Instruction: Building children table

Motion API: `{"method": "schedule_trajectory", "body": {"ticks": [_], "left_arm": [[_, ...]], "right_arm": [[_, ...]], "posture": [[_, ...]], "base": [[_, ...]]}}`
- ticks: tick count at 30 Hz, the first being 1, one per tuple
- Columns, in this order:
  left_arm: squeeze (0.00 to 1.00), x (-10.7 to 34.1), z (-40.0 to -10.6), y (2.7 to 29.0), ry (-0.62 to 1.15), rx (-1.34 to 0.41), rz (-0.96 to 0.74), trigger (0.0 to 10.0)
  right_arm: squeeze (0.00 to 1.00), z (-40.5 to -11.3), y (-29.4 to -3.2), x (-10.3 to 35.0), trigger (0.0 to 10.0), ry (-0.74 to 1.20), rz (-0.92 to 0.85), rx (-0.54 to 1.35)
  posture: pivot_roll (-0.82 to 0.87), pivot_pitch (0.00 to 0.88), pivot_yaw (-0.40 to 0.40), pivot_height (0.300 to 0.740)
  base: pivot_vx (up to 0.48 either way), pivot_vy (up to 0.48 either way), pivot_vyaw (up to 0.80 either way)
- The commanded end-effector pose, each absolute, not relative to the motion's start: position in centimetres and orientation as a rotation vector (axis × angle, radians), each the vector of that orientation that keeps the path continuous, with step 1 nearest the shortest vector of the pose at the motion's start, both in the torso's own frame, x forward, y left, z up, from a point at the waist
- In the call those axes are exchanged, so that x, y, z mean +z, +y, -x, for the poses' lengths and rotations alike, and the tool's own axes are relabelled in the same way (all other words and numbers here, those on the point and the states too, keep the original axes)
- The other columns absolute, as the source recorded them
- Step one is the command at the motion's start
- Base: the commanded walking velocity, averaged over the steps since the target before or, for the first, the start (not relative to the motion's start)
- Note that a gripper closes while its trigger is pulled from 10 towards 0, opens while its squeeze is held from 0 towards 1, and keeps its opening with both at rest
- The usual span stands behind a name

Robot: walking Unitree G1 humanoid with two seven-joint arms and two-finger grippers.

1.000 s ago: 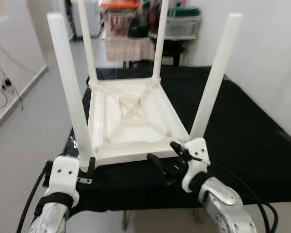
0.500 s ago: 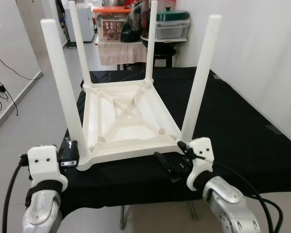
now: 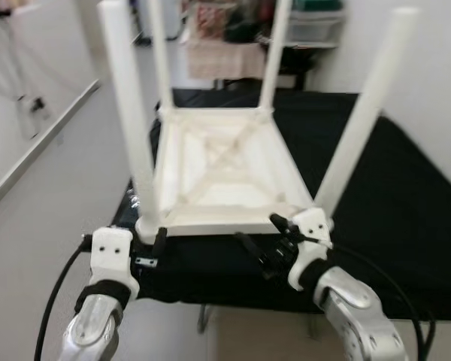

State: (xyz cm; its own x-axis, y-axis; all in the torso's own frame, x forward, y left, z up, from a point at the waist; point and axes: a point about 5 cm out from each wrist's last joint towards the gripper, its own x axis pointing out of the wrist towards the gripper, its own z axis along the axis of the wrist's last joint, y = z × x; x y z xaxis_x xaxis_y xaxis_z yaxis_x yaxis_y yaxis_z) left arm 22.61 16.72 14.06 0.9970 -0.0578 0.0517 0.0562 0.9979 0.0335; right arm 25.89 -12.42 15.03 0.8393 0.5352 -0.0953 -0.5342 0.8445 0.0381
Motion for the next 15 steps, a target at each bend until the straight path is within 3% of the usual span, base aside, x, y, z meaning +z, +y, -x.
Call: {"method": "schedule_trajectory", "body": {"ticks": [1,6,9,11,15], "left_arm": [[0.0,13.95,-22.54,16.81,-0.049,-0.066,-0.041,10.0],[0.0,13.81,-22.92,16.97,-0.043,-0.053,-0.03,10.0],[0.0,13.82,-22.97,16.98,-0.044,-0.052,-0.031,10.0],[0.0,13.85,-23.08,17.01,-0.049,-0.048,-0.024,10.0],[0.0,13.86,-23.34,17.02,-0.051,-0.052,-0.026,10.0]], "right_arm": [[0.0,-25.99,-13.05,14.6,10.0,0.122,-0.025,0.532],[0.0,-26.21,-13.24,14.45,10.0,0.117,-0.001,0.511],[0.0,-26.34,-13.41,14.57,10.0,0.108,0.004,0.499],[0.0,-26.39,-13.56,14.39,10.0,0.11,0.035,0.487],[0.0,-26.42,-13.35,14.27,10.0,0.117,0.041,0.495]], "posture": [[-0.03,0.0,-0.027,0.74],[-0.03,0.0,-0.025,0.74],[-0.03,0.0,-0.024,0.74],[-0.03,0.0,-0.024,0.74],[-0.03,0.0,-0.022,0.74]], "base": [[0.0,-0.36,0.0],[0.0,-0.48,0.73],[0.0,-0.424,0.0],[0.0,0.0,0.8],[0.0,0.0,0.0]]}}
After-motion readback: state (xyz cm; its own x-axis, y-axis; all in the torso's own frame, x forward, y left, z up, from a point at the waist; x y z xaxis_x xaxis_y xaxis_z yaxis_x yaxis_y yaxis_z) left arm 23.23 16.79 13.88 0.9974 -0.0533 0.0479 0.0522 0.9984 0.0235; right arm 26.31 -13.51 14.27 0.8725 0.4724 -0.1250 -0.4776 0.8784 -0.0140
